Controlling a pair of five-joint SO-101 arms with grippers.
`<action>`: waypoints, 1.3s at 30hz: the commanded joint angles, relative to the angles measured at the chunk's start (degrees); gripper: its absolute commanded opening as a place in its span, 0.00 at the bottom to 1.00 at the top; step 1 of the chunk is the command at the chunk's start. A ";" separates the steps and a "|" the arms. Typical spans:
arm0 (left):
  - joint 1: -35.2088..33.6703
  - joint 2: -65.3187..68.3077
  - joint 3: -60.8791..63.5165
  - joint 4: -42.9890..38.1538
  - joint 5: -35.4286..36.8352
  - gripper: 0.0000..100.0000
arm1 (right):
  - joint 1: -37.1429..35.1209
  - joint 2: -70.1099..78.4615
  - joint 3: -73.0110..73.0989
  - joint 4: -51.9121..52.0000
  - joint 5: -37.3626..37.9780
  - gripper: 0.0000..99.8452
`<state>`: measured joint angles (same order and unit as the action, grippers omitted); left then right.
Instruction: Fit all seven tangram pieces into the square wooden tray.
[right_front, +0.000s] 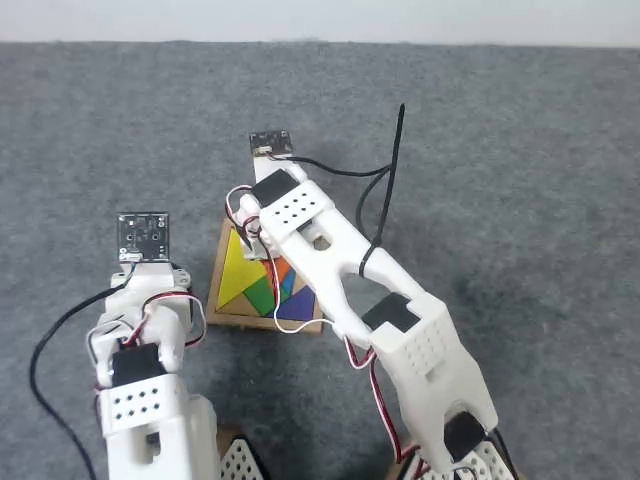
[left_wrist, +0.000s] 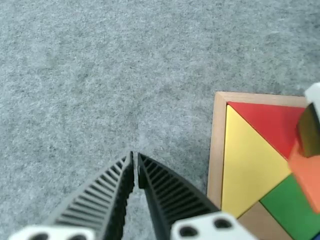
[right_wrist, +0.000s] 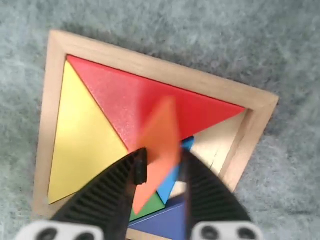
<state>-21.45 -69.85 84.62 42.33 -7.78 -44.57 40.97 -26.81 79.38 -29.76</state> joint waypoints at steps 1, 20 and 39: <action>-0.26 -1.05 -0.48 -1.32 -0.53 0.01 | -1.27 2.95 0.09 1.54 1.76 0.01; -4.04 -1.14 -1.19 -1.58 -0.09 0.01 | -0.57 3.03 -21.19 18.33 1.58 0.19; -4.57 -1.14 -1.45 -1.41 0.00 0.01 | -1.01 -1.01 -35.96 22.81 1.49 0.19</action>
<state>-25.58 -69.85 84.62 42.33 -7.78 -45.54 45.27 -58.20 99.52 -28.26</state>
